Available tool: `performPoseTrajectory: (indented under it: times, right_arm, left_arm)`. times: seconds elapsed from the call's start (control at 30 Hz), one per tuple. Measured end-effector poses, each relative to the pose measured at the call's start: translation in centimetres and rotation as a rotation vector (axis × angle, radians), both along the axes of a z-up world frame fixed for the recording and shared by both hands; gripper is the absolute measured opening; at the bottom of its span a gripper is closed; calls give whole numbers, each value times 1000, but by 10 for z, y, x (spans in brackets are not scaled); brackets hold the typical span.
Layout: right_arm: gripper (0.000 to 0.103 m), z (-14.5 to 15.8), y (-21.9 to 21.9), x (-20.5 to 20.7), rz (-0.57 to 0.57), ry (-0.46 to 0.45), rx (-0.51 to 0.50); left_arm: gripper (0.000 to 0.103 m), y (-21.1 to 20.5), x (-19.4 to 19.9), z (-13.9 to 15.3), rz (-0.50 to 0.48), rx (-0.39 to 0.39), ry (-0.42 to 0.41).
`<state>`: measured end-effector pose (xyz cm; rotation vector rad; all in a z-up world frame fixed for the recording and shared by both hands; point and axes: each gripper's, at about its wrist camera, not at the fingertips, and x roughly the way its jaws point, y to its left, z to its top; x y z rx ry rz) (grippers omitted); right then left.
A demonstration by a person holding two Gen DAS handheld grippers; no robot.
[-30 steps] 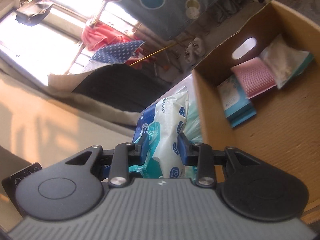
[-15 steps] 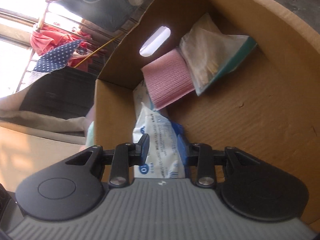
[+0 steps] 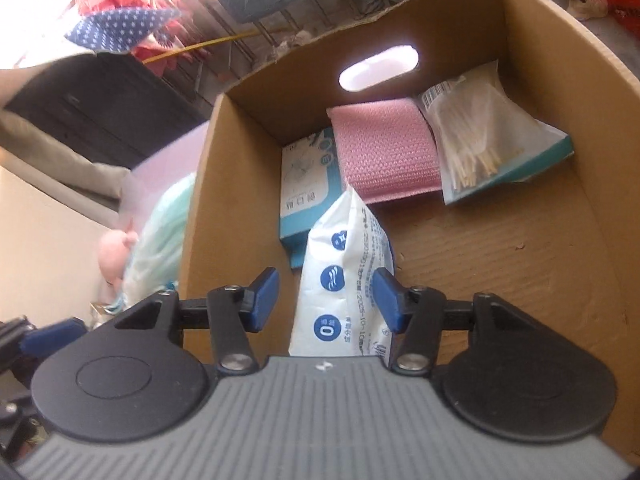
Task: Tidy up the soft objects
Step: 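Lower the wet-wipe pack into the box and open the right gripper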
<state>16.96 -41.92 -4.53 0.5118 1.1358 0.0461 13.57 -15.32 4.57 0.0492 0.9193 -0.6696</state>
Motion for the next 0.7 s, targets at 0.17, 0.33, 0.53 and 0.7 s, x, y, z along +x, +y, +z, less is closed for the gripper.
performPoseTrajectory:
  times: [0.17,0.33,0.53,0.7]
  right_arm:
    - [38,-1,-37,-18,-88,6,16]
    - [39,-23,-72,-28,-192,81,15]
    - [39,-42,-84,-24,-261,76,144]
    - [35,-43,-54,-9,-135,94,160]
  left_arm:
    - [63,38,-6,-7,51,-26,36]
    - [63,59,-9,-16,68,-38,56]
    - [63,64,-13,-30,73,-14,73]
    - [63,67,-13,-37,86,-10,91]
